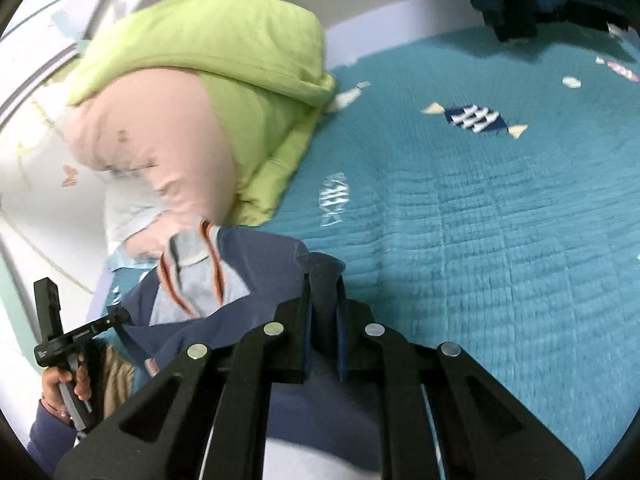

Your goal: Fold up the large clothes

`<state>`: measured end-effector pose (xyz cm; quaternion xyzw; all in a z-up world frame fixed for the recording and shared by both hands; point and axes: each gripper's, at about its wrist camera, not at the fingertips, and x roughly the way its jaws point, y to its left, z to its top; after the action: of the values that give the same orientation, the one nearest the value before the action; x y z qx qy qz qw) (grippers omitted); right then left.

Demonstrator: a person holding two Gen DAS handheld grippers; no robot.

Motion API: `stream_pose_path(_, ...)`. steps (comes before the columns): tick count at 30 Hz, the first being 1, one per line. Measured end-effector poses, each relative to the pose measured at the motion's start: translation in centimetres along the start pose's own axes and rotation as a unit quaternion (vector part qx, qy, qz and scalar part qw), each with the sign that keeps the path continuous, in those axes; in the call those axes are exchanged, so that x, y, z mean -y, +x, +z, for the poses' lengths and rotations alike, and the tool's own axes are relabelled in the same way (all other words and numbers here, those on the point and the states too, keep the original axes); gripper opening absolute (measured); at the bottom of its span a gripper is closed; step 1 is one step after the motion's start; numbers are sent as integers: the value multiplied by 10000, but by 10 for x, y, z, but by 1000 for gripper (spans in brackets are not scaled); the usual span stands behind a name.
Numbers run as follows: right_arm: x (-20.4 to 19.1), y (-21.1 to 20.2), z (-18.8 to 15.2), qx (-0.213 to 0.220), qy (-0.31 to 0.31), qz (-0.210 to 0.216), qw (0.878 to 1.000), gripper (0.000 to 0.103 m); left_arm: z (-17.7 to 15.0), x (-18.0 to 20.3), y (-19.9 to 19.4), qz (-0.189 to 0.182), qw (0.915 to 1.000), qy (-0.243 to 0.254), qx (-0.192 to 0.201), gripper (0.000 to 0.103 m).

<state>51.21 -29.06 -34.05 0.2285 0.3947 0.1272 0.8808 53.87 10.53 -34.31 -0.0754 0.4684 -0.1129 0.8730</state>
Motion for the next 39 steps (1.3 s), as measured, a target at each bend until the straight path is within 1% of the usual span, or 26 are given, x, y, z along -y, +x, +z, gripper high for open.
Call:
stream_pose_path(3,-17,-41,-19,55,-253,71,9996,8,-28,11,-39,-68,9997,56,224,12)
stream_pose_path(6,-25,-82,-44,24,-364,153,9992,8,-62,7,-82,-238,9990,-144,359,11)
stream_pose_path(7,-26,-97,-55,18,-383,167,9991,8,-80,5,-99,-259,9986,-217,401,10)
stream_pose_path(10,-26,-130,-88,-136,-443,174,9988,8,-124,7,-128,-252,9989,-263,308,10)
stream_pose_path(12,-25,-144,-116,-287,-520,102,9982,8,-166,13,-143,-81,9997,-63,204,10)
stream_pose_path(13,-21,-150,-133,-431,-481,80,9979,8,-180,13,-146,-41,9999,-34,144,10)
stream_pose_path(14,-20,-155,-146,-528,-456,49,9976,8,-202,12,-149,-80,9999,-83,8,10)
stream_pose_path(16,-11,-158,-182,-836,-389,-95,9957,9,-235,9,-147,-115,9994,-217,-261,10)
stream_pose_path(18,1,-154,-213,-1115,-221,-205,9933,9,-265,6,-141,10,9987,-236,-455,10)
stream_pose_path(19,7,-149,-229,-1283,-164,-323,9911,9,-276,3,-136,-40,9976,-345,-605,10)
stream_pose_path(20,14,-143,-244,-1470,-57,-348,9885,10,-283,3,-132,-117,9965,-397,-731,10)
stream_pose_path(21,19,-140,-253,-1569,29,-423,9867,10,-292,4,-126,-63,9958,-376,-836,10)
stream_pose_path(22,22,-138,-262,-1600,65,-547,9856,14,-299,8,-123,89,9961,-287,-829,10)
stream_pose_path(24,27,-138,-271,-1629,137,-680,9842,15,-305,9,-120,183,9958,-241,-868,11)
stream_pose_path(25,28,-139,-272,-1637,230,-702,9837,19,-306,9,-121,182,9953,-332,-895,11)
stream_pose_path(26,28,-143,-271,-1638,357,-729,9831,22,-305,7,-124,116,9950,-416,-901,15)
stream_pose_path(27,27,-147,-270,-1607,370,-771,9833,22,-304,7,-128,89,9948,-454,-912,24)
stream_pose_path(28,23,-154,-267,-1569,354,-857,9832,25,-303,7,-135,122,9947,-466,-910,38)
stream_pose_path(29,20,-158,-264,-1558,332,-926,9829,28,-302,6,-141,160,9949,-484,-872,42)
stream_pose_path(31,11,-176,-258,-1426,265,-1146,9828,33,-300,5,-159,92,9961,-506,-721,43)
stream_pose_path(33,3,-193,-251,-1156,346,-1007,9876,34,-297,8,-183,63,9980,-455,-424,56)
stream_pose_path(34,-2,-200,-249,-1033,393,-880,9900,34,-294,12,-190,23,9987,-407,-291,59)
stream_pose_path(35,-10,-202,-245,-900,433,-707,9925,34,-291,15,-192,-17,9991,-362,-235,61)
stream_pose_path(36,-13,-200,-243,-857,456,-620,9933,34,-287,20,-190,-57,9993,-323,-202,64)
stream_pose_path(37,-18,-192,-240,-852,489,-564,9936,33,-282,24,-183,-55,9992,-333,-219,64)
stream_pose_path(39,-24,-167,-239,-937,605,-534,9923,28,-277,30,-161,-140,9983,-410,-377,64)
